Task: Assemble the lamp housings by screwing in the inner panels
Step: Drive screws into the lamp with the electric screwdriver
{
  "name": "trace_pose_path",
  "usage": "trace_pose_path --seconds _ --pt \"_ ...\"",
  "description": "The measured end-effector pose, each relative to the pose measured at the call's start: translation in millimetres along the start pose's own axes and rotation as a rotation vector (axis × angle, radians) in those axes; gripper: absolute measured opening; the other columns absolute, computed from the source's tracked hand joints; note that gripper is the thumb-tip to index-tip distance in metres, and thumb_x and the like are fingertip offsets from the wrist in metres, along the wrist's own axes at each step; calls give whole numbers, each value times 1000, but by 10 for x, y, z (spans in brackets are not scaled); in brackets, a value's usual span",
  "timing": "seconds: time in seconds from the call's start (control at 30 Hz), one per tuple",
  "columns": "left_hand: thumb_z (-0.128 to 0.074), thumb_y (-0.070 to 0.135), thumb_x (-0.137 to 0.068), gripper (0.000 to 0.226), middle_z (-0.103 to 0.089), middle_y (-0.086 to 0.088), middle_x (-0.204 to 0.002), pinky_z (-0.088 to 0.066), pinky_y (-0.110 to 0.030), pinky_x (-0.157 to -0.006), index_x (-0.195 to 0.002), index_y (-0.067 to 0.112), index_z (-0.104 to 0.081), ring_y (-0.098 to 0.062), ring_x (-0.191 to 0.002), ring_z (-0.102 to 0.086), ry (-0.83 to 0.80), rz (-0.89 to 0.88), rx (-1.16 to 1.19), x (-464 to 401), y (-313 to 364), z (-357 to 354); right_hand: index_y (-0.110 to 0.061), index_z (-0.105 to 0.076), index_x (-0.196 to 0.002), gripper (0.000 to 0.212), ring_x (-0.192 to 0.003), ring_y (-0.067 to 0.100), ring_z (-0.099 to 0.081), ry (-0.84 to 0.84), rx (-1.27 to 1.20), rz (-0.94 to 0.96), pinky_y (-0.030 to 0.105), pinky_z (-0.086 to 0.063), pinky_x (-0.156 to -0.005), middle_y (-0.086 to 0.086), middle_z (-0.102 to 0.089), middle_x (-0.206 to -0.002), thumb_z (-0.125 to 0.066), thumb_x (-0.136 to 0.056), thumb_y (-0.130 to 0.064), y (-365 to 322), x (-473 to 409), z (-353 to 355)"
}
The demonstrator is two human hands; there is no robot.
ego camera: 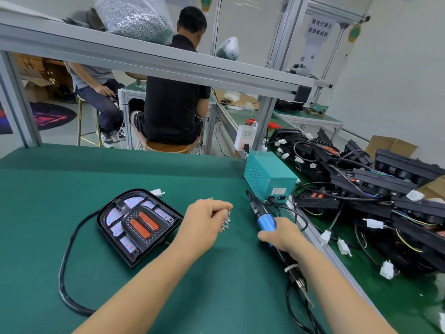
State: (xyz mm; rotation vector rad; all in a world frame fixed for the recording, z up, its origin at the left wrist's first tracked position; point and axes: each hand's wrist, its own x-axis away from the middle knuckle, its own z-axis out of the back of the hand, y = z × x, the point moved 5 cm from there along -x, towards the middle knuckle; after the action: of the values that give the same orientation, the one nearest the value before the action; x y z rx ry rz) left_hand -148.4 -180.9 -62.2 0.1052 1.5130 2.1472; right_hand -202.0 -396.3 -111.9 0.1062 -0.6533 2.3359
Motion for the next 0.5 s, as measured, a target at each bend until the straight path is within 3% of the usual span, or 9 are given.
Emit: trace_pose_path --seconds 0.13,0.27,0.5 --pt "-54 -6 -88 23 -62 -3 -66 -51 -20 -55 -81 10 -68 -7 -50 -54 23 90 337 -51 49 245 -7 -53 -89 17 -54 20 -44 -147 -764 -96 24 -38 -52 9 -48 -70 -65 -77 -7 -80 92 67" --pt "-56 -5 -90 15 -69 -4 -69 -51 -18 -51 -82 5 -66 -7 -53 -59 42 213 629 -63 4 507 -10 -57 -94 22 -44 15 -46 -260 -1336 -19 22 -44 -42 5 -49 -61 -51 -81 7 -487 310 217" --pt "-60 -1 -83 13 -66 -5 -71 -51 -16 -49 -93 2 -67 -7 -53 -59 83 394 1014 52 -237 934 -17 -59 -97 19 -49 9 -51 -137 -1865 354 19 -49 -52 -2 -53 -63 -53 -88 -1 -1172 766 587"
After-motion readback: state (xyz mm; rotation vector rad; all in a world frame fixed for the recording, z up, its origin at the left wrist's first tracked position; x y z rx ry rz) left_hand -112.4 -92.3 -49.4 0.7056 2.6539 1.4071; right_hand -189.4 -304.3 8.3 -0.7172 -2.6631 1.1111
